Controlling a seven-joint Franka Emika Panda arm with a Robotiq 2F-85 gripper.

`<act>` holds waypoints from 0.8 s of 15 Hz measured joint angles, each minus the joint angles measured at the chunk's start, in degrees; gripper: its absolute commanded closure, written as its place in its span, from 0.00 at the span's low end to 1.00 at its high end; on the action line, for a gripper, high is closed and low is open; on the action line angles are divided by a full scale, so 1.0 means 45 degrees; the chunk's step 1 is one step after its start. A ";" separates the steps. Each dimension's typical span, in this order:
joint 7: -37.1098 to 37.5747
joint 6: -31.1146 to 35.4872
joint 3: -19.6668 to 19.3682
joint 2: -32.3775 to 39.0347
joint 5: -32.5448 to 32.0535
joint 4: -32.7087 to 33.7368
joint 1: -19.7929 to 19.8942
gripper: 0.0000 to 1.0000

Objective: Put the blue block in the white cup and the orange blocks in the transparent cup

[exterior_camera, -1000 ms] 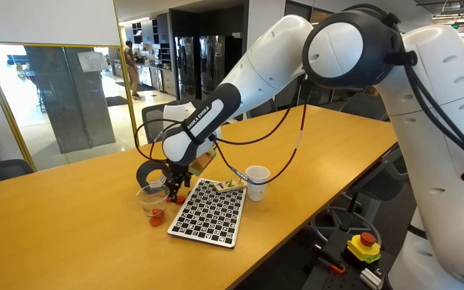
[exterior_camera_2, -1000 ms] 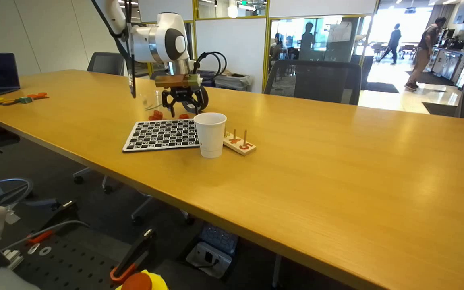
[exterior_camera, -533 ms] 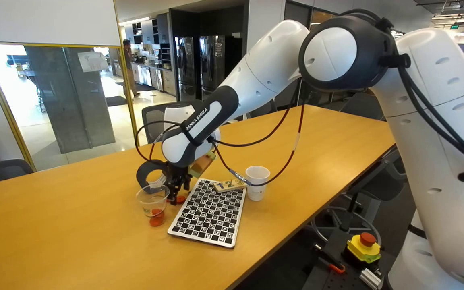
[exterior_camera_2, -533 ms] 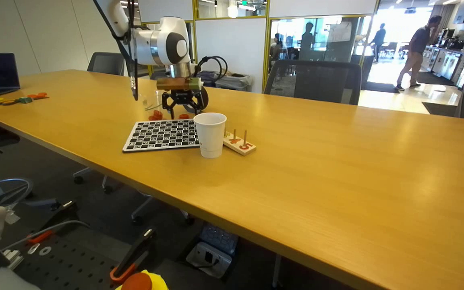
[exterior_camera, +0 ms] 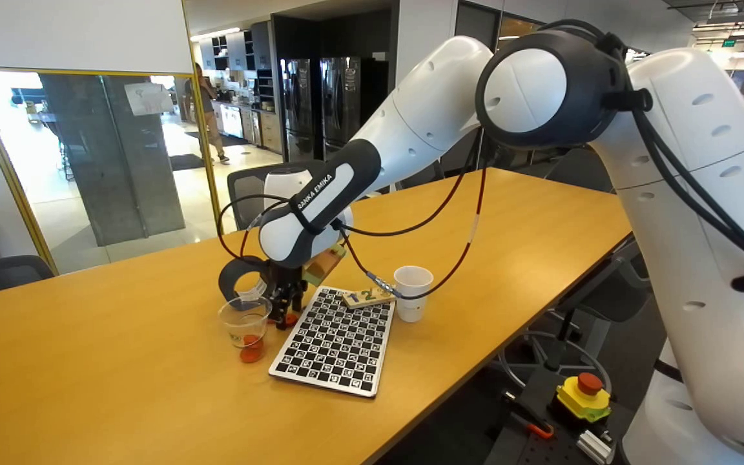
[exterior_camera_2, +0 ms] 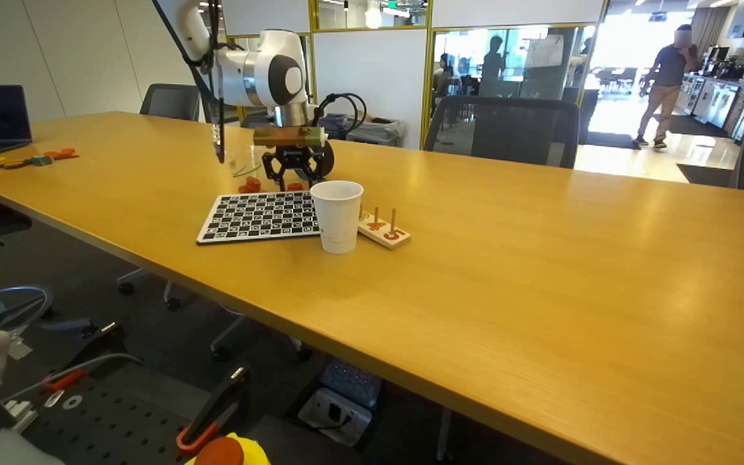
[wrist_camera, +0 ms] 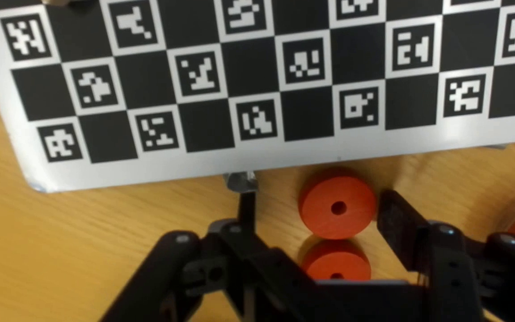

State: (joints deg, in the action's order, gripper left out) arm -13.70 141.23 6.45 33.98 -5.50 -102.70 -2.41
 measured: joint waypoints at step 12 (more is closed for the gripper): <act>0.1081 -0.0039 -0.0531 -0.0785 -0.0206 0.0163 -0.0180 0.83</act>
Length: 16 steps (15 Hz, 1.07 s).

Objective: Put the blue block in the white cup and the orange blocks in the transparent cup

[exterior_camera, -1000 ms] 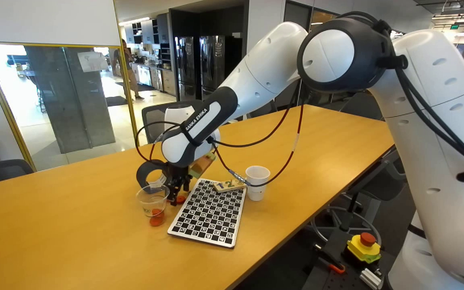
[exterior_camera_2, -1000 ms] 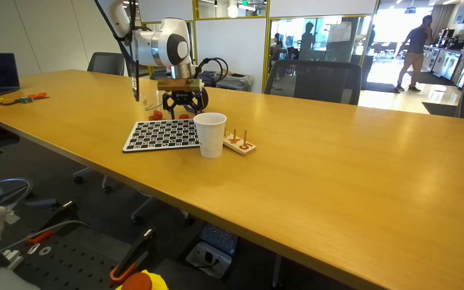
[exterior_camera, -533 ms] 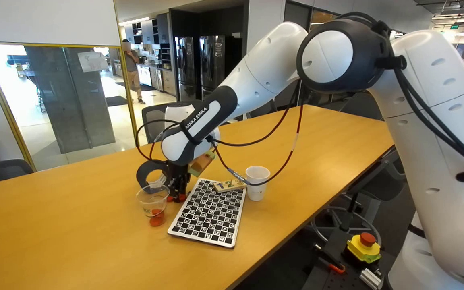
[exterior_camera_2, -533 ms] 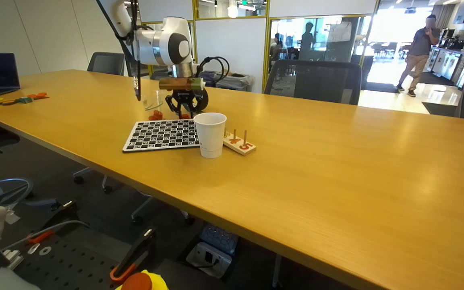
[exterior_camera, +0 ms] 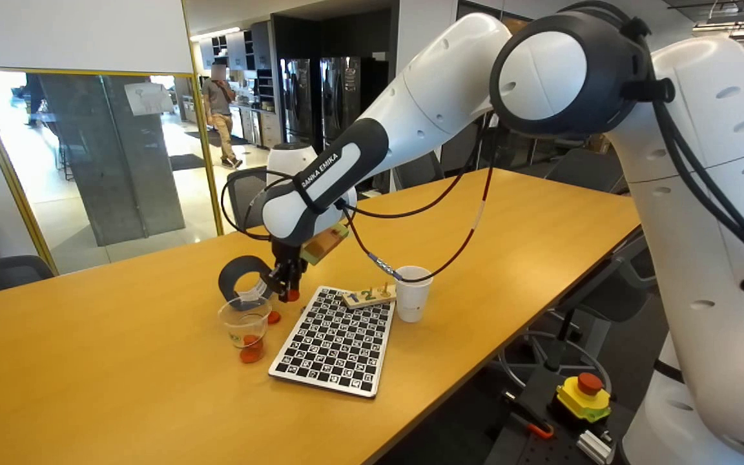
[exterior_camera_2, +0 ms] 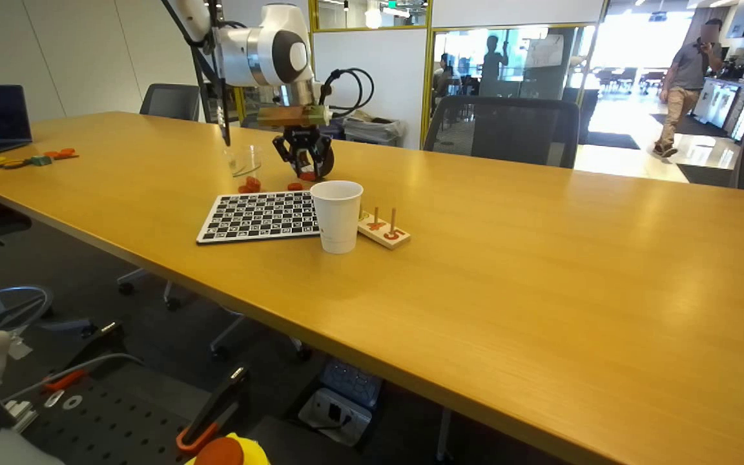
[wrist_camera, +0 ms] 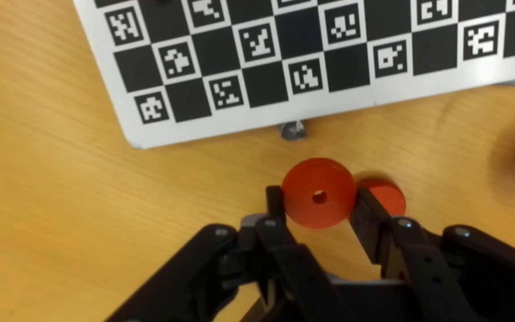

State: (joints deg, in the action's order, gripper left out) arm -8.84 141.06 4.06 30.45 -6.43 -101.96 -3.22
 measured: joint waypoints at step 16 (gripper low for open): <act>0.0046 -0.0897 0.0988 -0.1572 -0.0003 -0.0030 -0.1217 0.83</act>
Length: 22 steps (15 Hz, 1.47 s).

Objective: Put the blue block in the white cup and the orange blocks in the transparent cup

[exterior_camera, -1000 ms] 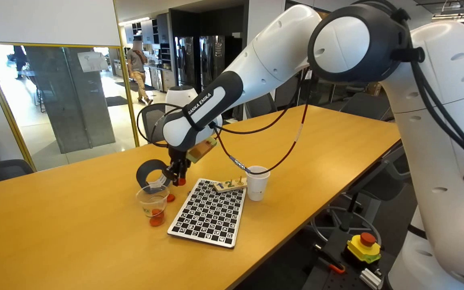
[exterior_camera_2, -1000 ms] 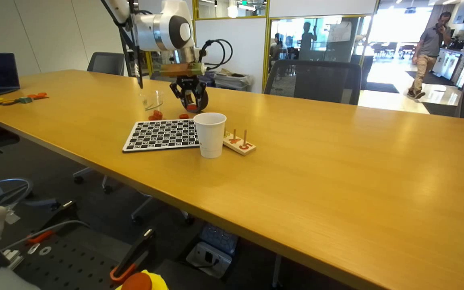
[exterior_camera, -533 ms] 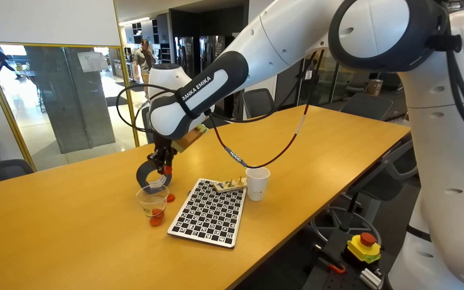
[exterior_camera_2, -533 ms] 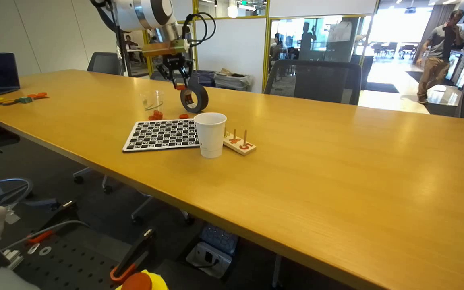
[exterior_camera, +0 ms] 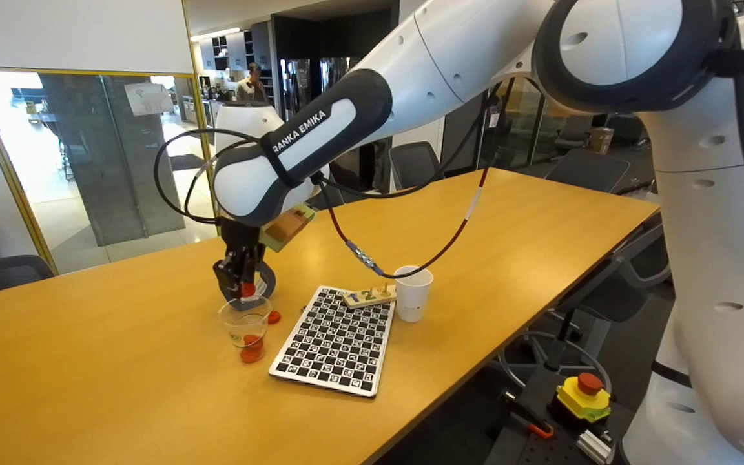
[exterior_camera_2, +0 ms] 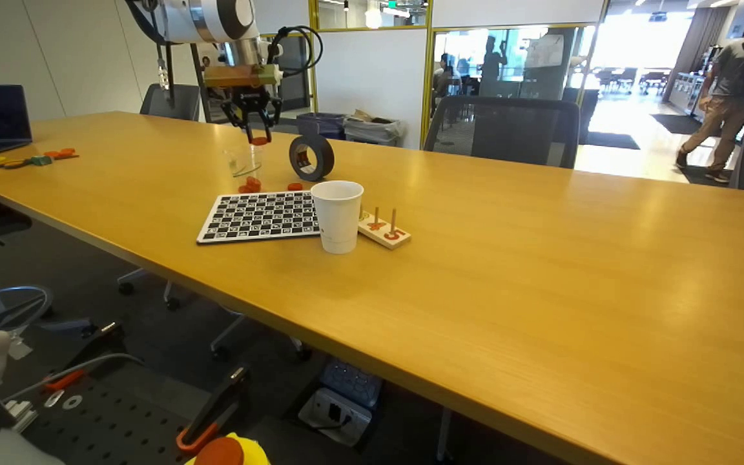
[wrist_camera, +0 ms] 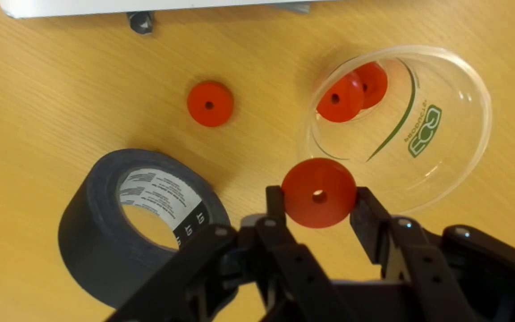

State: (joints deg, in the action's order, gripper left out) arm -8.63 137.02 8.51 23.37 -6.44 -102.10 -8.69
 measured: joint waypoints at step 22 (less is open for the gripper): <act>-0.1492 -0.1330 -0.0147 -0.0207 0.0911 0.0057 0.0496 0.00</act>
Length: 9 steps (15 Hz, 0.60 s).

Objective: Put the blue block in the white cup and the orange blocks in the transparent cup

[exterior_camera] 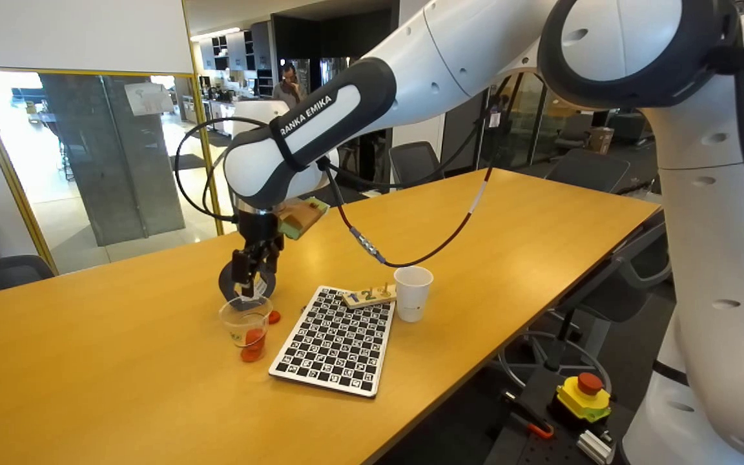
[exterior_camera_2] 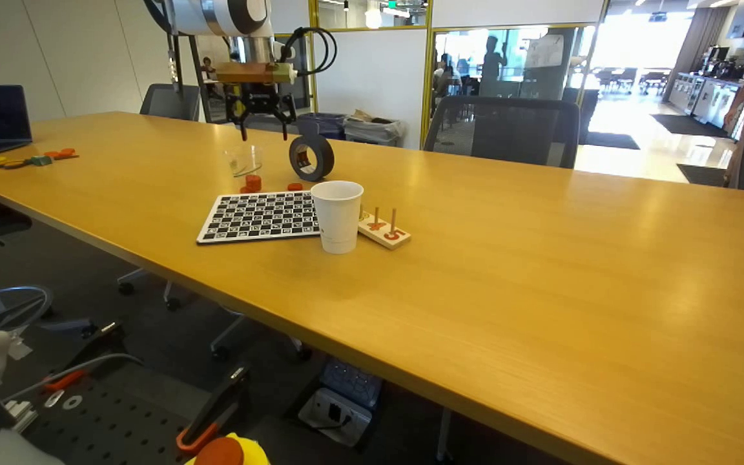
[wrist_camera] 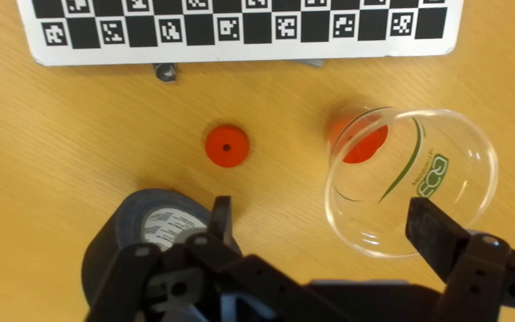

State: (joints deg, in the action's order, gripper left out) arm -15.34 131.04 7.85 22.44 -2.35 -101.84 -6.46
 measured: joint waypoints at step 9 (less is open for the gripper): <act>0.4054 0.0563 -0.1193 0.0738 -0.1773 0.0142 -0.0318 0.00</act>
State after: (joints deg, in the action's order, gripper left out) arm 2.90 133.57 2.48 25.76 -10.32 -101.20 -7.89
